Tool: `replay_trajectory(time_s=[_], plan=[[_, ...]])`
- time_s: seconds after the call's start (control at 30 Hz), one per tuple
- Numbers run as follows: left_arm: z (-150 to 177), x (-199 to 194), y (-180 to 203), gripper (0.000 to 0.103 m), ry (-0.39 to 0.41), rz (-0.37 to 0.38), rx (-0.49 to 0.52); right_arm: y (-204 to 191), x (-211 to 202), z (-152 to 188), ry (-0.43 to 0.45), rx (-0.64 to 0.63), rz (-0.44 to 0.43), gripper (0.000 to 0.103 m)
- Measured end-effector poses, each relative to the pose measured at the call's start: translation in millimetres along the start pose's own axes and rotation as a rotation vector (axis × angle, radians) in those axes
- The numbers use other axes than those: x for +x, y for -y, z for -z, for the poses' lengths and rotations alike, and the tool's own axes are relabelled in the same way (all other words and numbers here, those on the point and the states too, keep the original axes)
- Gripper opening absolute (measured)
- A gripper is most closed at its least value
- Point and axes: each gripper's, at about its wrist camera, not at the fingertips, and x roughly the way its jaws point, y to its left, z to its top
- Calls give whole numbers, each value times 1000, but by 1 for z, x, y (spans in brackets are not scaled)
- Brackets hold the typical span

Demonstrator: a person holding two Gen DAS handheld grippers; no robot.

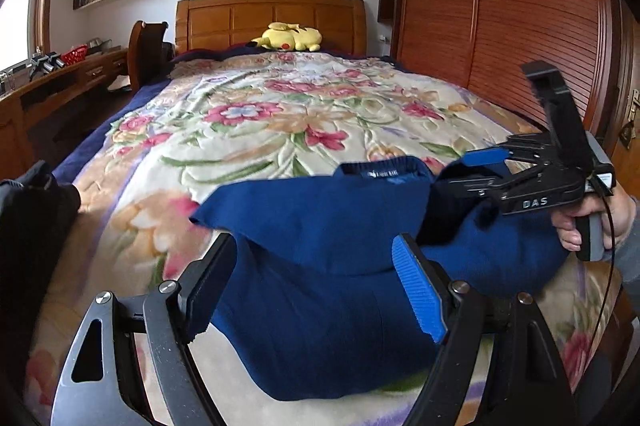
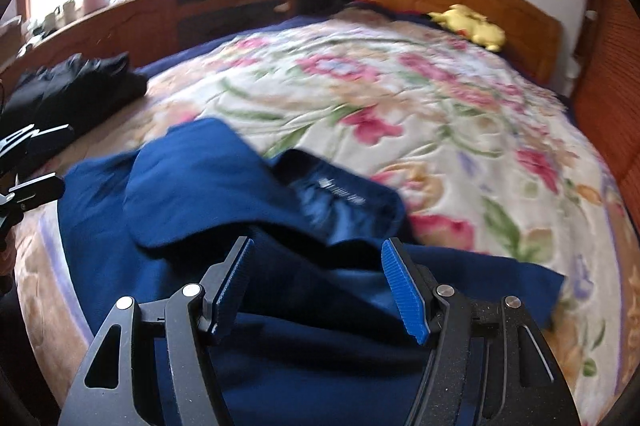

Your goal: Fold large clothes

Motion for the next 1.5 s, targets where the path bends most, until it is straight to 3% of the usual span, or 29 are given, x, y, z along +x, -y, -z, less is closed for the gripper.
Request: replay_trajectory(time_s=[0.13, 0.2, 0.27, 0.33, 0.63, 1.0, 1.07, 1.1, 1.13, 1.17, 1.23, 1.4, 1.5], plan=[[9, 12, 0, 81, -37, 8, 9, -7, 14, -4, -60, -55, -16, 67], [13, 16, 0, 81, -53, 20, 8, -8, 21, -10, -90, -91, -26, 54], [15, 19, 0, 81, -63, 23, 12, -13, 24, -15, -107, -148, -21, 22], [17, 21, 0, 81, -72, 20, 20, -18, 31, -23, -111, -208, -15, 9], [23, 30, -3, 81, -117, 17, 8, 15, 38, -87, 22, -165, 140, 7], [27, 34, -3, 81, -150, 13, 2, 34, 114, -126, 32, -59, 332, 7], [27, 34, -3, 81, -154, 16, -1, 31, 120, -129, 23, -36, 355, 11], [27, 34, -2, 81, -155, 16, -1, 29, 122, -131, 16, -24, 359, 17], [27, 34, -1, 81, -155, 16, 0, 30, 123, -133, 14, -14, 353, 32], [27, 33, -1, 81, -154, 14, 2, 34, 123, -134, 8, 1, 321, 54], [27, 33, 0, 81, -153, 15, 2, 37, 114, -135, 15, 26, 277, 68], [25, 34, -3, 81, -151, 10, 5, 55, 76, -125, 79, 43, 281, 69], [25, 31, 0, 81, -138, -5, 18, 68, 57, -104, 69, 24, 306, 69]])
